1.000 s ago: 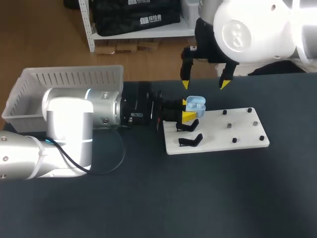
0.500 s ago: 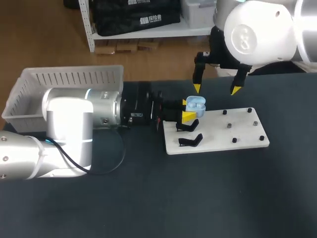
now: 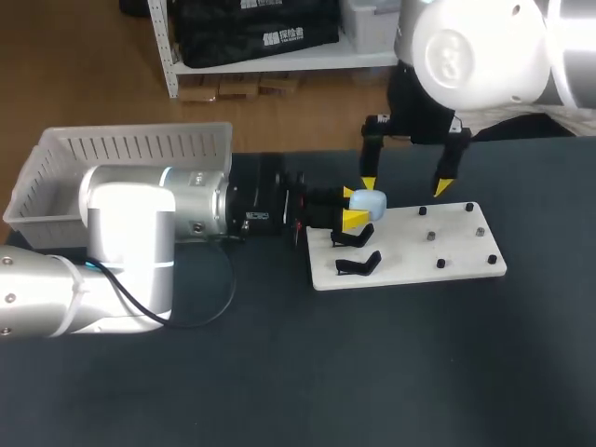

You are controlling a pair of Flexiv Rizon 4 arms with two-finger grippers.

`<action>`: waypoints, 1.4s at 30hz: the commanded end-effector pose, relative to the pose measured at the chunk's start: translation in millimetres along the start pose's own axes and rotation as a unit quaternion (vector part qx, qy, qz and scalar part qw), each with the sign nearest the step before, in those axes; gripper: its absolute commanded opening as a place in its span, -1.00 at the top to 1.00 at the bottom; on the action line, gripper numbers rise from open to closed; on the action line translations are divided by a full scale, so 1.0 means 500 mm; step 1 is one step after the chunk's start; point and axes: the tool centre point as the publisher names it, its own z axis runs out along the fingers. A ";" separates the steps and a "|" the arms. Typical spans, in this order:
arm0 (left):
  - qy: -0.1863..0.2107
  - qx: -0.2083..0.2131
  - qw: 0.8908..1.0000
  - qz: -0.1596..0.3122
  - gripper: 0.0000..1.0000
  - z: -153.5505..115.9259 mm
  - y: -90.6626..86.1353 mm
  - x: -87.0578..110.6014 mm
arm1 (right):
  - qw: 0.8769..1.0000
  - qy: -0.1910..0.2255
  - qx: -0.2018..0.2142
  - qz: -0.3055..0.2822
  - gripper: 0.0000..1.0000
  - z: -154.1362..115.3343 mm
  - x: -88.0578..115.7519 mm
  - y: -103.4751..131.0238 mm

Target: Pick up each earbud case from the left stands, insert the matching earbuds, close the lid, and place the case in the box.

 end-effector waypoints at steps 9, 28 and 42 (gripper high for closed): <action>0.016 -0.047 0.999 0.009 1.00 -0.062 0.017 -0.007 | 0.984 -0.144 -0.020 0.102 -1.00 -0.091 0.000 -0.107; 0.183 -0.348 0.919 -0.022 1.00 -0.548 0.224 -0.009 | 0.983 -0.148 -0.027 0.110 -1.00 -0.096 0.002 -0.122; 0.272 -0.386 0.880 -0.046 1.00 -0.646 0.300 0.052 | 0.983 -0.148 -0.027 0.110 -1.00 -0.096 0.002 -0.122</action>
